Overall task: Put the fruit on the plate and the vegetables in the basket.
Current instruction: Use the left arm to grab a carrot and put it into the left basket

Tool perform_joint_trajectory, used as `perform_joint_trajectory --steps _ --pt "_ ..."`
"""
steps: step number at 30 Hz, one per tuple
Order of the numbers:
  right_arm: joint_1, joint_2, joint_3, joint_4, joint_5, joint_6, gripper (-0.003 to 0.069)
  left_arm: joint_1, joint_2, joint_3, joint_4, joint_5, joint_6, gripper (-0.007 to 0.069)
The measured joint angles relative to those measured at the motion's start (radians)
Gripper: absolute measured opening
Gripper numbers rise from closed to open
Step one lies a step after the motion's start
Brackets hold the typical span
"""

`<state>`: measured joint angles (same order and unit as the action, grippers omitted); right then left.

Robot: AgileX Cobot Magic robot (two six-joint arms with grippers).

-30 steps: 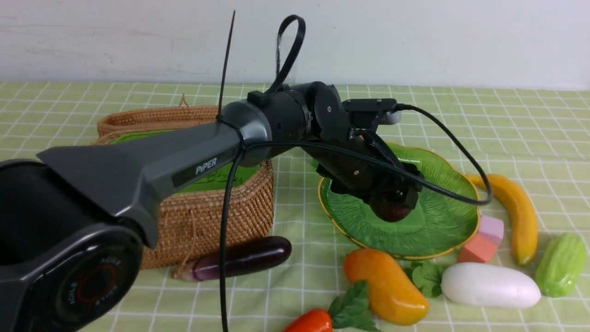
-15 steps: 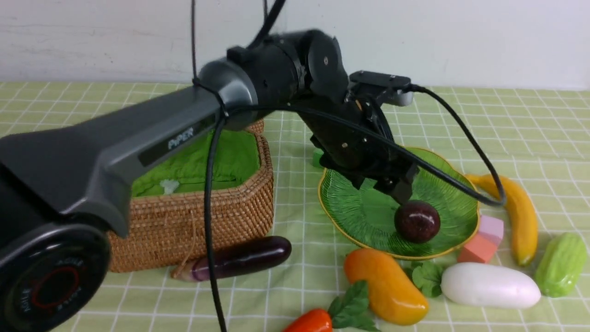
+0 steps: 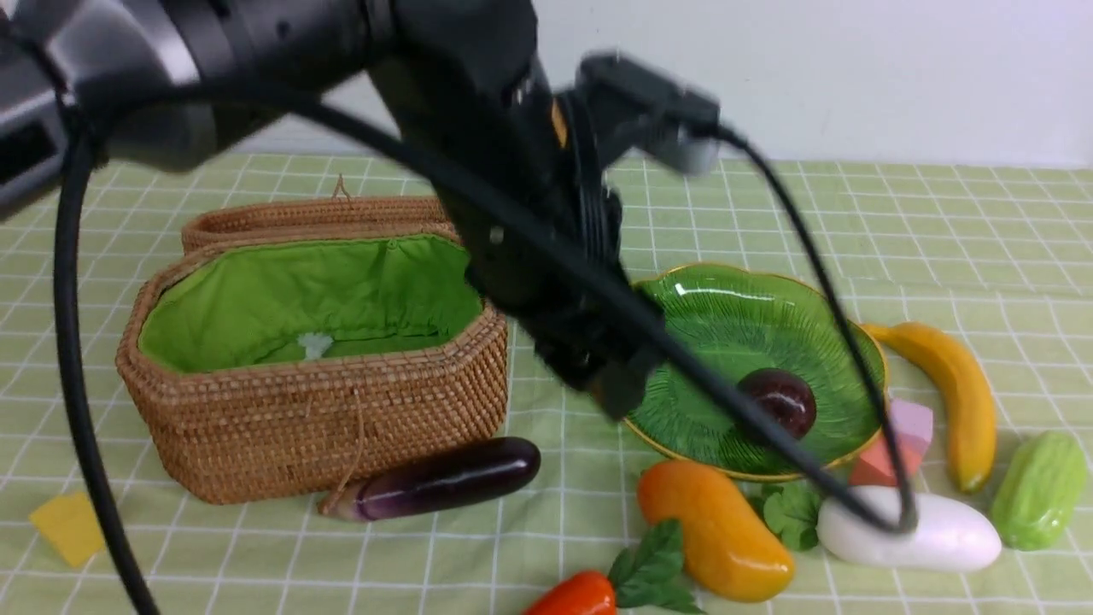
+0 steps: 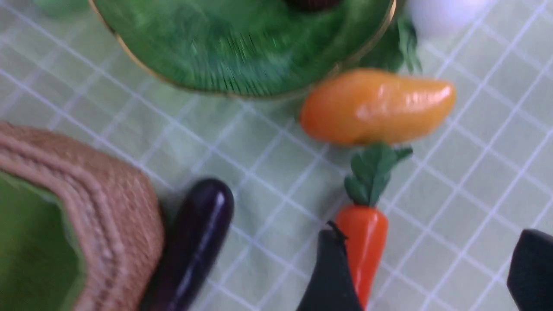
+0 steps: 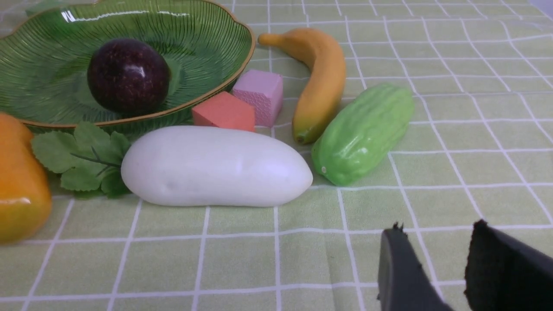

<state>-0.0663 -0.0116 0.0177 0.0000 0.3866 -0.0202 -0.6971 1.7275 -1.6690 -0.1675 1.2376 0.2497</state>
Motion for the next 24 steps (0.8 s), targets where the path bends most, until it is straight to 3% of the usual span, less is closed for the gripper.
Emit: perform_joint_trajectory --steps 4,8,16,19,20,24 --pt "0.0 0.0 0.0 0.0 0.0 0.0 0.0241 -0.04 0.007 0.215 0.017 -0.039 0.001 0.0507" --pt "0.0 0.0 0.0 0.0 0.0 0.0 0.0241 -0.083 0.074 0.336 0.068 -0.194 0.0 0.0507" --pt "0.0 0.0 0.0 0.0 0.0 0.0 0.0241 -0.087 0.227 0.349 0.059 -0.317 -0.079 0.0484" --pt "0.0 0.0 0.0 0.0 0.0 0.0 0.0241 -0.086 0.239 0.348 0.058 -0.317 -0.082 0.0424" --pt "0.0 0.0 0.0 0.0 0.0 0.0 0.0241 -0.08 0.239 0.338 0.057 -0.296 -0.082 0.0368" --pt "0.0 0.0 0.0 0.0 0.0 0.0 0.0241 -0.061 0.213 0.298 0.054 -0.221 -0.083 0.0371"
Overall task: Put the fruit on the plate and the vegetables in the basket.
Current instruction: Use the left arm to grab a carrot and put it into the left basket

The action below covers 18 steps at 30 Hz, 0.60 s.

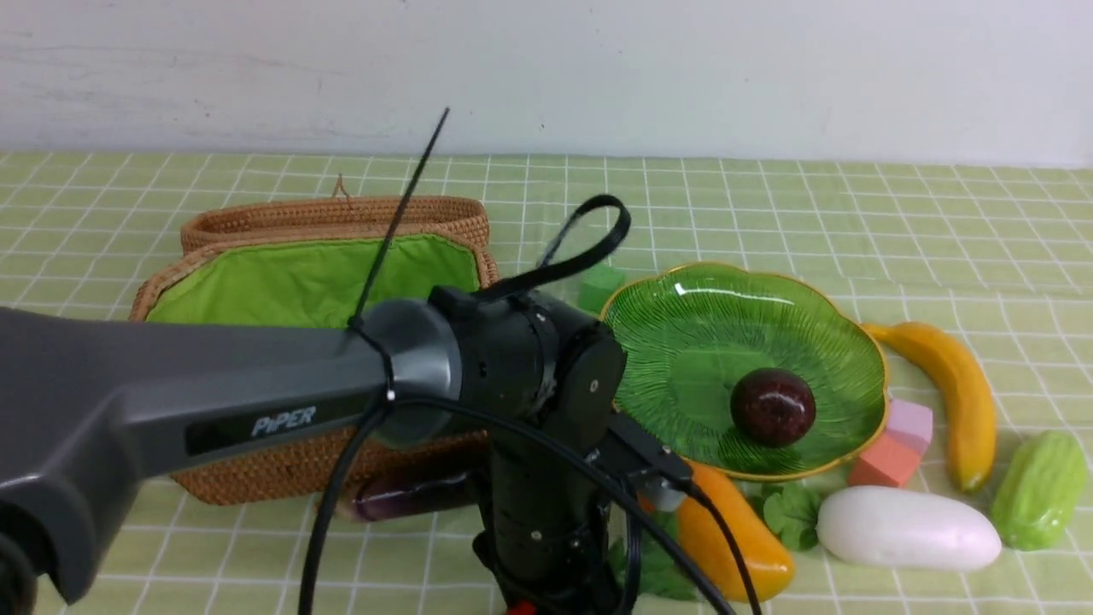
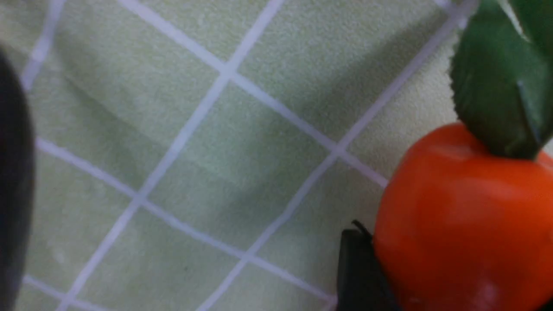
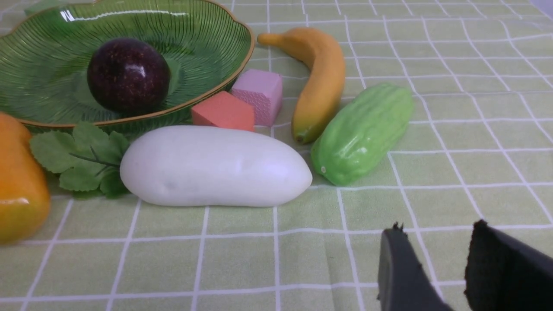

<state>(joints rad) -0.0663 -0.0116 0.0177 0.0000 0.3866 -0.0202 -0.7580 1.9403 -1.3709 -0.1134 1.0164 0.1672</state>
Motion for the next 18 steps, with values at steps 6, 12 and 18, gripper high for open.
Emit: perform_joint_trajectory --steps 6,12,18 --pt "0.0 0.0 0.0 0.0 0.0 0.0 0.0241 0.074 -0.146 -0.103 -0.004 0.133 -0.003 0.0371" --pt "0.0 0.0 0.0 0.0 0.0 0.0 0.0241 0.258 -0.367 -0.275 0.065 0.059 0.024 0.0371" --pt "0.0 0.0 0.0 0.0 0.0 0.0 0.0241 0.435 -0.349 -0.293 0.157 -0.085 0.028 0.0371"
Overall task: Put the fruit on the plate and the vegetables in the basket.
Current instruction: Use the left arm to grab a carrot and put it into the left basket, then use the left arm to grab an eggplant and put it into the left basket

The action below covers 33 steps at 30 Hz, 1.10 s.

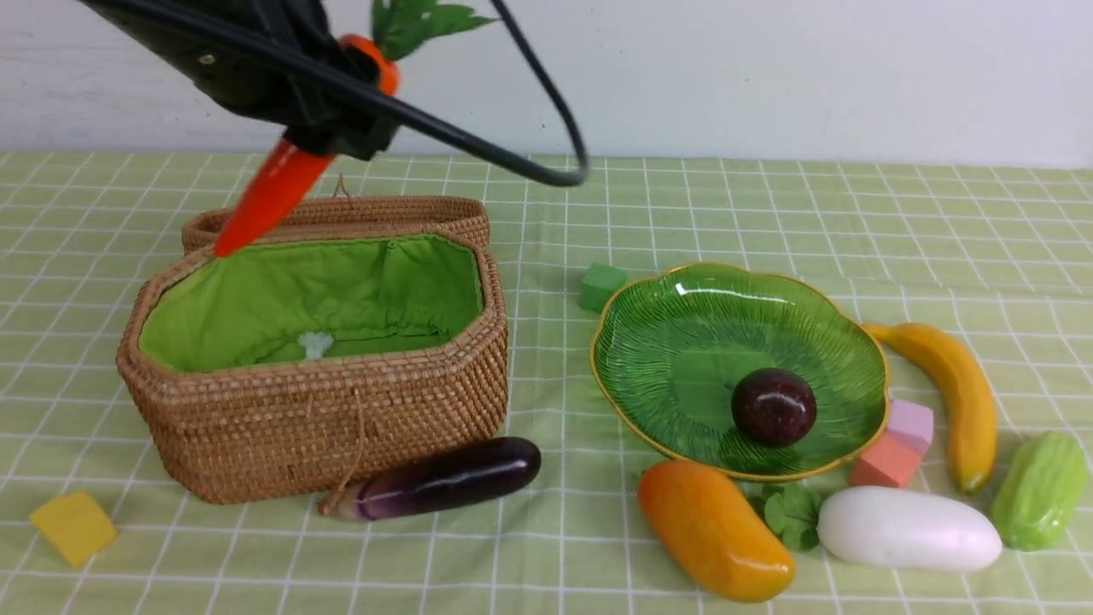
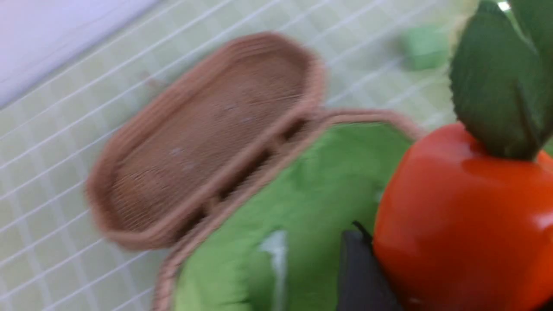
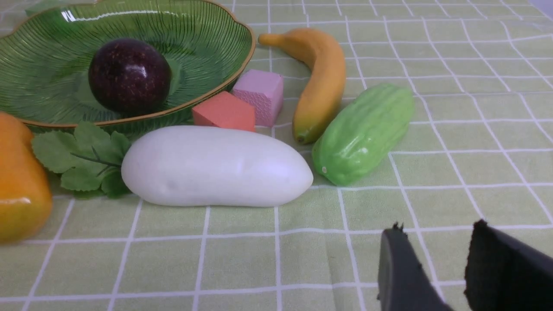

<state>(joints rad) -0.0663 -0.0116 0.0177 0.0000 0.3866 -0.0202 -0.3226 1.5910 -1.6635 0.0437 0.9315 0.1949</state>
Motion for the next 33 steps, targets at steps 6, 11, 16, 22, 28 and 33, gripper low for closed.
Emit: perform_joint_trajectory --steps 6,11,16,22,28,33 --pt "0.0 0.0 0.0 0.0 0.0 0.0 0.0241 0.079 0.191 0.003 0.031 0.001 0.035 0.0371" --pt "0.0 0.0 0.0 0.0 0.0 0.0 0.0241 0.071 0.254 0.006 0.028 0.006 0.042 0.0371" --pt "0.0 0.0 0.0 0.0 0.0 0.0 0.0241 0.068 0.254 0.006 0.018 0.029 0.045 0.0405" --pt "0.0 0.0 0.0 0.0 0.0 0.0 0.0241 0.068 0.186 0.006 -0.068 0.069 0.098 0.0591" --pt "0.0 0.0 0.0 0.0 0.0 0.0 0.0241 0.068 0.055 0.033 -0.217 0.135 0.277 0.0628" --pt "0.0 0.0 0.0 0.0 0.0 0.0 0.0241 0.068 0.007 0.126 -0.449 0.236 0.522 0.0584"
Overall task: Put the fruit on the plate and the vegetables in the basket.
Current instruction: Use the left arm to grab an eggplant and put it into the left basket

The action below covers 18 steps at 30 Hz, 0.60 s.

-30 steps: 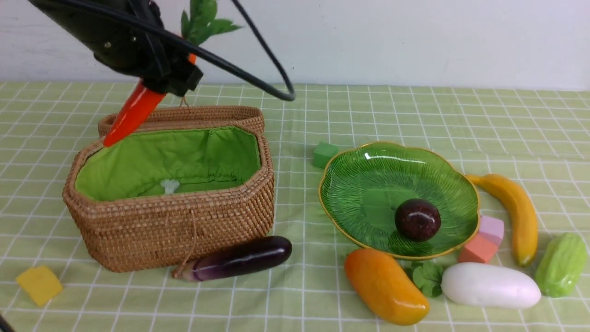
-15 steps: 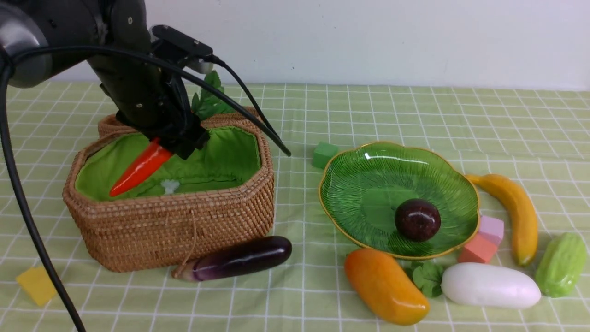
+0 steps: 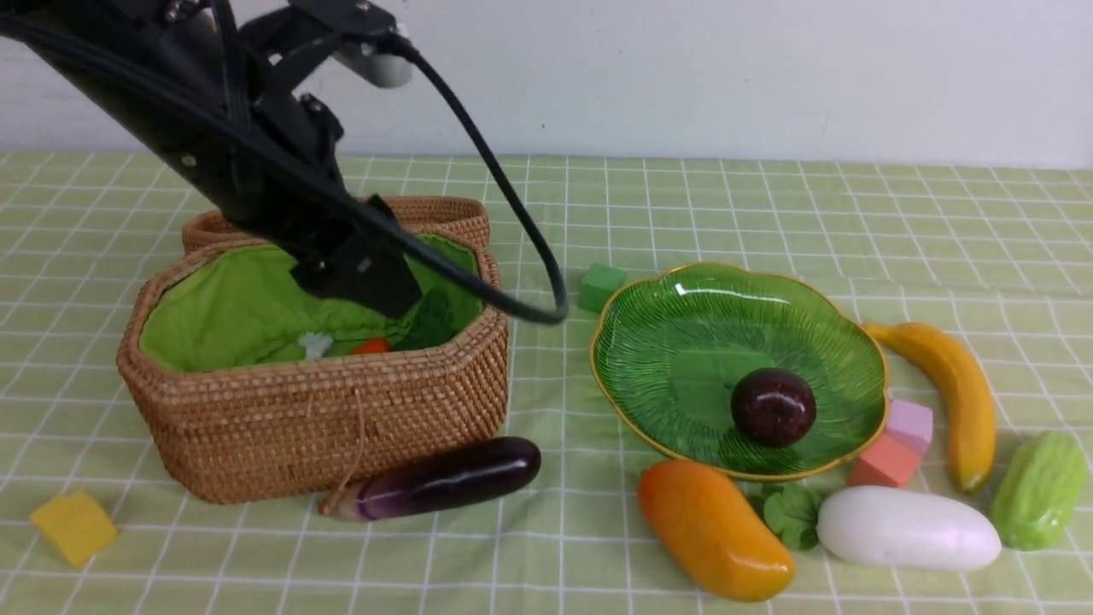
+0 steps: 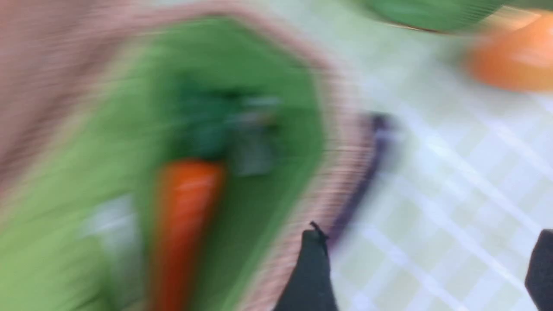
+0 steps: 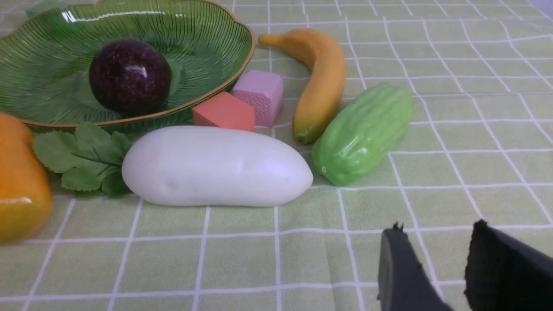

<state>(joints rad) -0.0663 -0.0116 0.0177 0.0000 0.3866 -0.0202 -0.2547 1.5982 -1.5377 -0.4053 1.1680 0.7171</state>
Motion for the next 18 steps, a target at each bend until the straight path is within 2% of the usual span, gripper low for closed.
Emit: perform_joint_trajectory --steps 3,5,9,14,18 --pt "0.0 0.0 0.0 0.0 0.0 0.0 0.0241 -0.019 0.003 0.083 -0.095 -0.027 0.093 0.0567" --pt "0.0 0.0 0.0 0.0 0.0 0.0 0.0241 -0.063 0.017 0.128 -0.076 -0.082 0.088 0.0562" --pt "0.0 0.0 0.0 0.0 0.0 0.0 0.0241 -0.207 0.059 0.151 0.088 -0.166 -0.02 0.056" --pt "0.0 0.0 0.0 0.0 0.0 0.0 0.0241 -0.382 0.142 0.152 0.377 -0.258 -0.21 0.056" --pt "0.0 0.0 0.0 0.0 0.0 0.0 0.0241 -0.428 0.202 0.152 0.437 -0.289 -0.255 0.056"
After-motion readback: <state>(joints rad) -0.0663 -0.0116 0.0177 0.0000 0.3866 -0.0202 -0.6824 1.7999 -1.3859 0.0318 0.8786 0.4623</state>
